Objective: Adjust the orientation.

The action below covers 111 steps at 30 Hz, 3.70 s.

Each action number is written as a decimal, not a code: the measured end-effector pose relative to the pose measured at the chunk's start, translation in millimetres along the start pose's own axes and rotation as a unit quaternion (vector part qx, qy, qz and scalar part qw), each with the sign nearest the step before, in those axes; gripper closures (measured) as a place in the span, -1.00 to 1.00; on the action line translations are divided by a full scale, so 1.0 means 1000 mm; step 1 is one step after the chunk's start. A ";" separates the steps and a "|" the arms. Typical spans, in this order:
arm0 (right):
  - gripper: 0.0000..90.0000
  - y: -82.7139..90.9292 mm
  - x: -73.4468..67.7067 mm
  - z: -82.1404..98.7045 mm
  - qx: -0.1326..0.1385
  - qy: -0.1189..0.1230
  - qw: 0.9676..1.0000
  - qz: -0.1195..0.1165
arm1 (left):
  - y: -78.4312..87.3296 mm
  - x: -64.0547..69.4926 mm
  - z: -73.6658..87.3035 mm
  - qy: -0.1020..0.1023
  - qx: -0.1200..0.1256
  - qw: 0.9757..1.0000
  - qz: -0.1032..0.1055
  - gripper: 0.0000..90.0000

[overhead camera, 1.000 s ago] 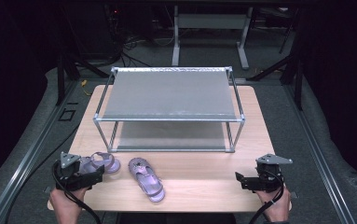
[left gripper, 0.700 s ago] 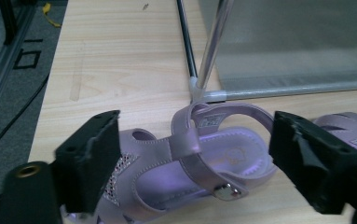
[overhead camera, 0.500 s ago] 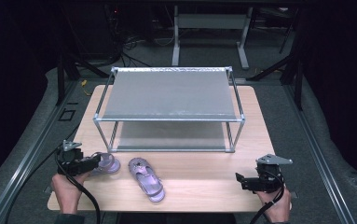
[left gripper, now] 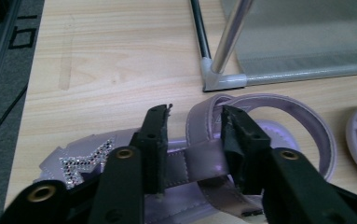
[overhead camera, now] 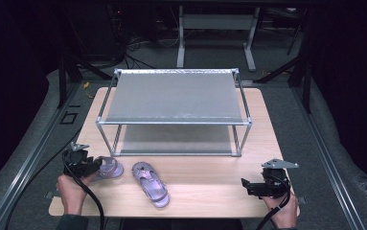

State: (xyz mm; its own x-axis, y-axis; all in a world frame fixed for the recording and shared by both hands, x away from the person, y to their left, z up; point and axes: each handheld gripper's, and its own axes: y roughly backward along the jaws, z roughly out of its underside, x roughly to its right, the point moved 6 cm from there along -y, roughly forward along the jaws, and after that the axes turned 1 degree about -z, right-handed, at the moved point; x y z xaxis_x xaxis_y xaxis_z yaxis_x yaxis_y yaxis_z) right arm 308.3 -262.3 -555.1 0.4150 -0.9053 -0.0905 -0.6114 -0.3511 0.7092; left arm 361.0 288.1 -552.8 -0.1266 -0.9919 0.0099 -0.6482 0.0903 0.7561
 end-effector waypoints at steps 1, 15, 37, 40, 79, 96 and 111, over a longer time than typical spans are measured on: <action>-0.89 0.000 0.000 0.000 -0.001 -0.001 1.000 -0.002 | -0.001 -0.001 0.000 0.002 0.000 1.000 0.003 0.42; -0.88 -0.001 -0.001 -0.005 0.011 -0.003 1.000 -0.006 | 0.001 0.002 0.002 -0.023 -0.007 0.999 -0.022 0.82; -0.88 0.000 -0.003 -0.001 0.002 -0.002 1.000 -0.005 | 0.044 0.013 0.008 -0.231 0.067 0.968 0.068 0.85; -0.89 -0.002 -0.004 0.000 0.003 -0.005 1.000 -0.007 | 0.034 0.016 0.022 -0.234 0.047 0.968 0.078 0.80; -0.88 -0.003 -0.010 0.003 0.004 -0.005 1.000 -0.012 | 0.043 0.029 0.059 -0.023 0.024 0.999 0.031 0.77; -0.87 0.000 -0.008 -0.001 0.005 -0.002 1.000 -0.013 | 0.044 0.016 0.033 -0.133 0.105 0.982 0.089 0.90; -0.87 -0.001 -0.010 0.001 0.004 0.000 1.000 -0.017 | 0.053 0.011 0.052 -0.058 0.101 0.990 0.085 -0.51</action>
State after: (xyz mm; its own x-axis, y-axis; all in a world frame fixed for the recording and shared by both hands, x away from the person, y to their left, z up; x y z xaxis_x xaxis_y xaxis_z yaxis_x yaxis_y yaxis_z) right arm 303.9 -253.3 -555.8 0.4351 -0.8931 -0.1140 -0.6021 -0.3827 0.7007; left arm 286.4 286.3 -547.0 -0.3242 -0.9450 0.0422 -0.7460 0.2829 0.6029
